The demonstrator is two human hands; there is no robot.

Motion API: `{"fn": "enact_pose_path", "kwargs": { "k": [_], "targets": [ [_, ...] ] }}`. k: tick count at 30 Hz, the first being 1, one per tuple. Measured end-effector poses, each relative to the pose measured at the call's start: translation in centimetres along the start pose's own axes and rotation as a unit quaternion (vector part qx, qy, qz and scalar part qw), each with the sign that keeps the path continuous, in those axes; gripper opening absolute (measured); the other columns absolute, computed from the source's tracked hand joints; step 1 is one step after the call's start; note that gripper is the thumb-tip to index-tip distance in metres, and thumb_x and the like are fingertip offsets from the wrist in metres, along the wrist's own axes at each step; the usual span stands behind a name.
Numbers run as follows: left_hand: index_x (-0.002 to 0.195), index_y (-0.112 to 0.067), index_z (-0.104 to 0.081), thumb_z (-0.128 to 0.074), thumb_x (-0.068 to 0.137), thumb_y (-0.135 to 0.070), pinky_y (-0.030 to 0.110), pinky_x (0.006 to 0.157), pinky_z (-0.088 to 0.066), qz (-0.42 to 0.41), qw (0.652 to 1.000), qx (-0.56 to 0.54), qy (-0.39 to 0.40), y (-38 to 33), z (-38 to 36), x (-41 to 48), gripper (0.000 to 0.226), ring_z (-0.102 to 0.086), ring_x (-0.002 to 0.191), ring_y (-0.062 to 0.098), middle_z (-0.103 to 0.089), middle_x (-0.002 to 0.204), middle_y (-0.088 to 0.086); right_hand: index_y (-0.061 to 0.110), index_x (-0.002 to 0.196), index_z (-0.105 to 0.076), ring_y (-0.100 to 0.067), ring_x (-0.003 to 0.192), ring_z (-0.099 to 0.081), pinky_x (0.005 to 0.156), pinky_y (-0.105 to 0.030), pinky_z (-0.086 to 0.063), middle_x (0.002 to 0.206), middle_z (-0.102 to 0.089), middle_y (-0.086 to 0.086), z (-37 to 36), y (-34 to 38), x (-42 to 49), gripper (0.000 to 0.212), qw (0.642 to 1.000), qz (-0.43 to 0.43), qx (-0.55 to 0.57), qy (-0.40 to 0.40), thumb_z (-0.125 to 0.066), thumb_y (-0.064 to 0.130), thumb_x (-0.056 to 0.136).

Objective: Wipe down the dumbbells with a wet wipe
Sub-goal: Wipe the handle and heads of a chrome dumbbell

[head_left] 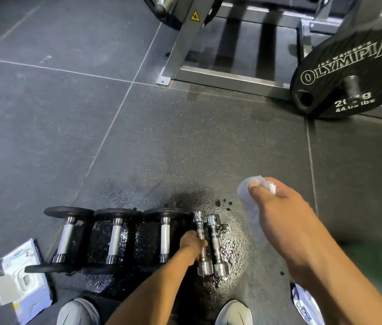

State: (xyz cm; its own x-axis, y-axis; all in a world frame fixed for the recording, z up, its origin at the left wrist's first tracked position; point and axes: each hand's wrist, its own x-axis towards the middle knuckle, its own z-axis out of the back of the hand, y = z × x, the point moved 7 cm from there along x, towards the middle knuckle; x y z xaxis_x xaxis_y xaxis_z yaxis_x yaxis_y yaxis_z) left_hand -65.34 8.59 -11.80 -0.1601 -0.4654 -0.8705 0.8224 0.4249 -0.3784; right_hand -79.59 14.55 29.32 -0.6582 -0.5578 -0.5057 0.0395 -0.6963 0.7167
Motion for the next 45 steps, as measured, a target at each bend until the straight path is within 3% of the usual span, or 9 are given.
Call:
{"fn": "enact_pose_path", "kwargs": {
  "k": [7,8,9,11,22,29,35,39,45],
  "targets": [
    [0.111,-0.015,-0.066,-0.077,0.094,-0.017,0.029,0.063,-0.058,-0.123,0.982,-0.112,0.086,-5.7,5.2,-13.3,0.02,-0.068,0.086,0.015,-0.071,0.107,0.001,0.0,0.117,-0.059,-0.024,0.083,-0.057,0.101,-0.051,-0.047,0.092,-0.045,0.008,-0.2,0.8,-0.6,0.028,0.996,0.01,0.088,0.0,-0.048,0.022,0.105],
    [0.104,-0.016,-0.065,-0.078,0.093,-0.017,0.034,0.071,-0.06,-0.148,0.976,-0.121,0.101,-6.6,6.6,-15.9,0.017,-0.069,0.089,0.017,-0.071,0.105,0.002,-0.001,0.116,-0.059,-0.046,0.114,-0.06,0.099,-0.05,-0.049,0.135,-0.045,-0.005,-0.3,1.0,-0.7,0.028,0.995,0.011,0.101,-0.002,-0.048,0.022,0.104],
    [0.101,-0.015,-0.065,-0.078,0.092,-0.017,0.04,0.078,-0.06,-0.168,0.972,-0.119,0.111,-7.4,7.9,-18.9,0.016,-0.069,0.09,0.019,-0.07,0.101,0.002,-0.001,0.112,-0.059,-0.009,0.096,-0.033,0.095,-0.05,-0.051,0.093,-0.058,-0.027,-0.4,1.3,-1.2,0.027,0.992,0.014,0.127,0.005,-0.048,0.023,0.103],
    [0.101,-0.012,-0.066,-0.079,0.093,-0.019,0.042,0.083,-0.059,-0.207,0.967,-0.101,0.109,-8.8,10.8,-24.5,0.017,-0.07,0.094,0.026,-0.067,0.096,0.004,0.004,0.1,-0.059,-0.016,0.086,-0.043,0.093,-0.045,-0.05,0.089,-0.051,-0.006,-1.1,2.0,-2.0,0.027,0.979,0.011,0.201,0.031,-0.051,0.03,0.098],
    [0.09,-0.023,-0.077,-0.085,0.083,-0.03,0.03,0.064,-0.051,-0.317,0.943,-0.099,0.021,-7.0,20.6,-42.0,0.013,-0.059,0.069,0.014,-0.064,0.083,0.004,-0.017,0.13,-0.055,-0.048,0.12,-0.053,0.116,-0.067,-0.034,0.139,-0.051,-0.044,-7.9,7.2,-8.2,0.067,0.784,0.045,0.534,0.312,-0.04,0.035,0.091],
    [0.073,-0.019,-0.068,-0.082,0.088,-0.027,0.035,0.062,-0.04,-0.335,0.932,-0.139,-0.002,-6.8,22.5,-41.6,0.022,-0.044,0.064,0.016,-0.052,0.071,-0.002,-0.011,0.136,-0.059,-0.044,0.122,-0.054,0.117,-0.061,-0.034,0.142,-0.058,-0.031,-8.2,7.4,-8.3,0.061,0.784,0.069,0.551,0.277,-0.03,0.027,0.098],
    [0.084,0.003,-0.056,-0.082,0.088,-0.024,0.035,0.063,-0.033,-0.356,0.921,-0.16,0.0,-7.2,23.4,-41.5,0.038,-0.032,0.067,0.024,-0.039,0.077,0.027,0.019,0.138,-0.066,-0.04,0.121,-0.065,0.096,-0.043,-0.058,0.125,-0.074,0.002,-9.3,7.8,-7.8,0.036,0.896,0.156,0.379,0.169,-0.043,0.025,0.11],
    [0.087,0.004,-0.064,-0.081,0.089,-0.015,0.056,0.07,-0.064,-0.337,0.913,-0.226,0.05,-7.2,23.2,-41.3,0.026,-0.038,0.065,0.022,-0.04,0.075,0.016,0.013,0.136,-0.062,-0.052,0.125,-0.059,0.105,-0.059,-0.053,0.124,-0.071,-0.025,-11.1,8.2,-8.1,0.053,0.875,0.113,0.435,0.177,-0.037,0.05,0.107],
    [0.093,-0.013,-0.074,-0.086,0.08,-0.029,0.082,0.085,-0.049,-0.332,0.909,-0.242,0.066,-7.1,22.8,-41.0,0.024,-0.048,0.075,0.031,-0.051,0.08,0.011,0.002,0.141,-0.059,-0.042,0.131,-0.061,0.112,-0.06,-0.045,0.144,-0.061,-0.024,-12.2,8.2,-7.2,0.058,0.812,0.018,0.542,0.215,-0.044,0.047,0.107]
  ]
}}
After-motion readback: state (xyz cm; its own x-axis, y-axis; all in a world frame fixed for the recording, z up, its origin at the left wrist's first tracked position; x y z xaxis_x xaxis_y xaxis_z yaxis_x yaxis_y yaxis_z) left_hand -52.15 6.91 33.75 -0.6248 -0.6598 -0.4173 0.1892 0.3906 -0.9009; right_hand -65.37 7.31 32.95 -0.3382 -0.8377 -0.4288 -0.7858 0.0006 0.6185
